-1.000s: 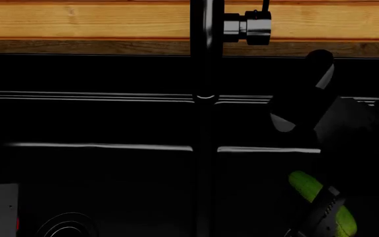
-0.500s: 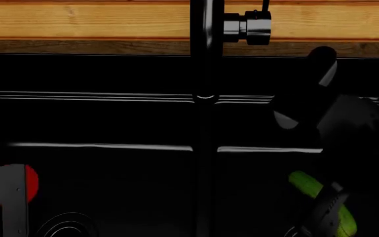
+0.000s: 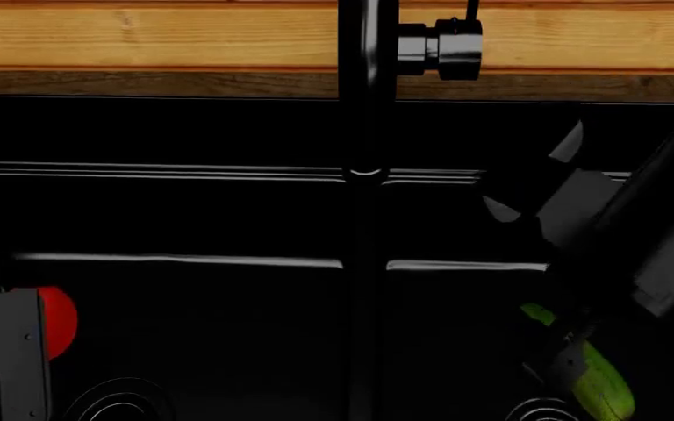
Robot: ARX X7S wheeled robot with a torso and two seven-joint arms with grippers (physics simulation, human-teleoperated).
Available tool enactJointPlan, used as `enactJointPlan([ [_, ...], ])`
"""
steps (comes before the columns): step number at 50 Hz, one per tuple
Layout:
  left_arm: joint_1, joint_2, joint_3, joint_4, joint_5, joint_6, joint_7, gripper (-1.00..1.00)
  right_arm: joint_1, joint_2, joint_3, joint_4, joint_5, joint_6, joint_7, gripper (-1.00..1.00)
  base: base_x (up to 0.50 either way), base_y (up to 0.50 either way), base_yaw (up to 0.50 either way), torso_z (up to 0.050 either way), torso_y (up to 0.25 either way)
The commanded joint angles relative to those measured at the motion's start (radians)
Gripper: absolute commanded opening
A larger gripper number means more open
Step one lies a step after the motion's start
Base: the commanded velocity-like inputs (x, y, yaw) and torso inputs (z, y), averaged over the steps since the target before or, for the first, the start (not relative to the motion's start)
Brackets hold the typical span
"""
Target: Pick the vegetables from the sink and place them on the cutting board.
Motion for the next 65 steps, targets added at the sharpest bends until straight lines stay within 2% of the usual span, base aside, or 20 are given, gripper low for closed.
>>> enactJointPlan([
  [1, -0.001, 0.02, -0.051, 0.039, -0.033, -0.041, 0.017, -1.0, -0.075, -0.101, -0.046, 0.198, -0.106, -0.098, -0.077, 1.0, 0.0, 0.0, 0.0, 0.0, 0.0],
  [9, 0.005, 0.016, -0.054, 0.033, -0.034, -0.039, 0.01, -1.0, -0.115, -0.156, -0.067, 0.329, -0.144, -0.168, -0.111, 1.0, 0.0, 0.0, 0.0, 0.0, 0.0],
  [21, 0.004, 0.016, -0.044, 0.031, -0.026, -0.04, 0.013, -1.0, -0.198, -0.177, -0.037, 0.418, -0.139, -0.244, -0.095, 1.0, 0.0, 0.0, 0.0, 0.0, 0.0],
  [38, -0.016, 0.023, -0.03, 0.048, -0.014, -0.056, 0.03, -1.0, -0.269, -0.083, 0.005, 0.321, -0.084, -0.216, -0.015, 1.0, 0.0, 0.0, 0.0, 0.0, 0.0],
  [57, -0.02, 0.037, -0.019, 0.034, -0.009, -0.056, 0.032, -1.0, -0.327, -0.074, 0.011, 0.401, -0.09, -0.251, -0.004, 1.0, 0.0, 0.0, 0.0, 0.0, 0.0],
  [58, -0.021, 0.038, -0.016, 0.034, -0.005, -0.058, 0.033, -1.0, -0.332, -0.076, 0.003, 0.4, -0.097, -0.253, -0.003, -1.0, 0.0, 0.0, 0.0, 0.0, 0.0],
  [65, -0.027, 0.051, -0.025, 0.043, -0.02, -0.11, 0.043, -1.0, -0.322, -0.056, -0.004, 0.369, -0.109, -0.257, 0.006, -1.0, 0.0, 0.0, 0.0, 0.0, -0.003],
])
